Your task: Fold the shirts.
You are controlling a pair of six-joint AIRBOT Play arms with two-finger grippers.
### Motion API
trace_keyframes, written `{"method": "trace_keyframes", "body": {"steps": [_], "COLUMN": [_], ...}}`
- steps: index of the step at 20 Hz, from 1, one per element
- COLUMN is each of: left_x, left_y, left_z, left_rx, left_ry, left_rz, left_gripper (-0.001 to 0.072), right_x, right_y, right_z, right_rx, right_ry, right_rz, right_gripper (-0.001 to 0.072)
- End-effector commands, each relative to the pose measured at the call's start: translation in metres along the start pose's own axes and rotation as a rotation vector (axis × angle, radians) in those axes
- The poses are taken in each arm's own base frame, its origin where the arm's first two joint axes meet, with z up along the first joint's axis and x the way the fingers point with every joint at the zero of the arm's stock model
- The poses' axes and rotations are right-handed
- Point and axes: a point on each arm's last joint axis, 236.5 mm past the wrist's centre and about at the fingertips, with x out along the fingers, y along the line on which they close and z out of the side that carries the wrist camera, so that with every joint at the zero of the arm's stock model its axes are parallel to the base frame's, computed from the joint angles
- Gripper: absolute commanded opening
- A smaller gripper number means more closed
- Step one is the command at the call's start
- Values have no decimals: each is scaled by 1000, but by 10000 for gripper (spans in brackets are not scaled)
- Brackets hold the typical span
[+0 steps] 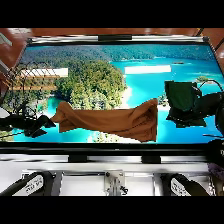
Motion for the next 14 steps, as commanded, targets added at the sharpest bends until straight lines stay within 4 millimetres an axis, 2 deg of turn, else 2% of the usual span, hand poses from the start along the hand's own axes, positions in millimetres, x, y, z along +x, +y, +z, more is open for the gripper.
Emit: {"method": "trace_keyframes", "body": {"steps": [1,2,3,7,9,13,14], "left_x": [18,23,29,50,60,75,77], "left_y": [-8,-8,-6,-7,-13,-30,-32], "left_z": [8,9,9,4,3,-1,-1], "left_rx": [-28,-29,-34,-23,4,34,27], "left_ry": [-44,-39,-27,20,23,31,33], "left_rz": [-50,-46,-43,-26,-19,-33,-34], "left_gripper": [705,702,641,637,593,578,420], "right_x": [0,1,1,1,1,1,1], "right_y": [16,15,15,15,15,15,15], "right_z": [-8,-8,-8,-8,-8,-8,-9], "right_rx": [6,6,5,5,6,10,13], "right_ry": [29,29,30,30,29,31,33], "right_rz": [78,77,76,75,75,75,75], "right_gripper": [524,524,524,524,524,524,524]}}
